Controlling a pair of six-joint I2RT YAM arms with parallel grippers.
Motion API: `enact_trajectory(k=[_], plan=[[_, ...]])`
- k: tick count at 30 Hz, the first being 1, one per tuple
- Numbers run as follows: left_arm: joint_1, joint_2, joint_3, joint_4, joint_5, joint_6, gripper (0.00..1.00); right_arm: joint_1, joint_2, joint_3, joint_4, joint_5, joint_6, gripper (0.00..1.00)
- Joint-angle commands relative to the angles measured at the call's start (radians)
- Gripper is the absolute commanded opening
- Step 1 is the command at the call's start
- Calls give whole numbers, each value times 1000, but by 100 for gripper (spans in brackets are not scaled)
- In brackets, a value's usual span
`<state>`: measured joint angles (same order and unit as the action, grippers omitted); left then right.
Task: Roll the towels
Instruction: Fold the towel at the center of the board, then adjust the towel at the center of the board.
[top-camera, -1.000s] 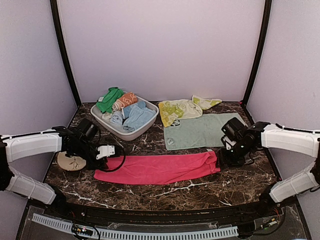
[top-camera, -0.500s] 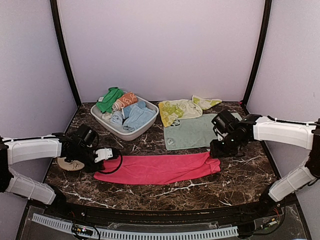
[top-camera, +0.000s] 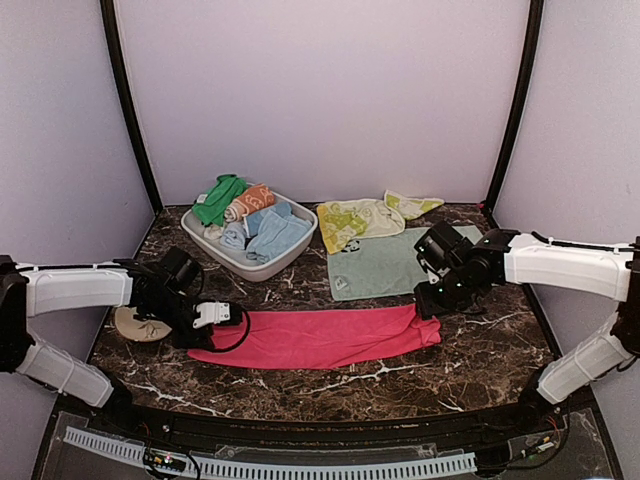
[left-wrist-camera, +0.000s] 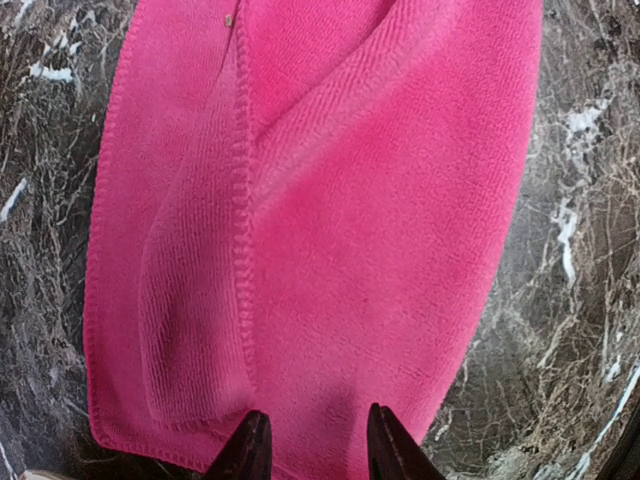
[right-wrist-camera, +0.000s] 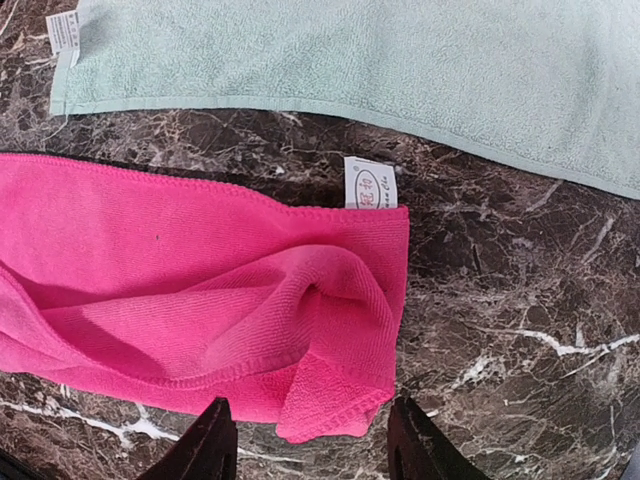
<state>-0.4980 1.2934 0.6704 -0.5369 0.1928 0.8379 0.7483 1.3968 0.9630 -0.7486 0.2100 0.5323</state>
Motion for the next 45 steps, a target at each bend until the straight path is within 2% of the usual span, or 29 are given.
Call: enact_trajectory(k=[1, 7, 16, 22, 27, 34, 37, 41, 45], plan=[[-5, 54, 44, 65, -45, 20, 36, 19, 4, 17, 1, 26, -5, 51], [-15, 74, 80, 63, 0, -5, 36, 22, -8, -15, 12, 14, -9, 51], [-28, 139, 83, 45, 3, -7, 34, 21, -12, -32, 21, 13, -9, 51], [-28, 164, 87, 96, -30, -19, 34, 21, -20, -41, 28, 3, -9, 51], [-27, 180, 108, 107, -43, -52, 26, 21, -32, -46, 20, 12, -18, 50], [-28, 197, 80, 137, -83, -58, 24, 21, -40, -31, 6, 20, -41, 52], [-28, 196, 71, 150, -89, -59, 25, 22, -43, -25, 5, 23, -70, 55], [-28, 198, 58, 158, -103, -49, 31, 22, -59, -22, 20, 31, -139, 63], [-28, 198, 48, 173, -109, -51, 34, 23, -69, -35, 72, 18, -190, 63]])
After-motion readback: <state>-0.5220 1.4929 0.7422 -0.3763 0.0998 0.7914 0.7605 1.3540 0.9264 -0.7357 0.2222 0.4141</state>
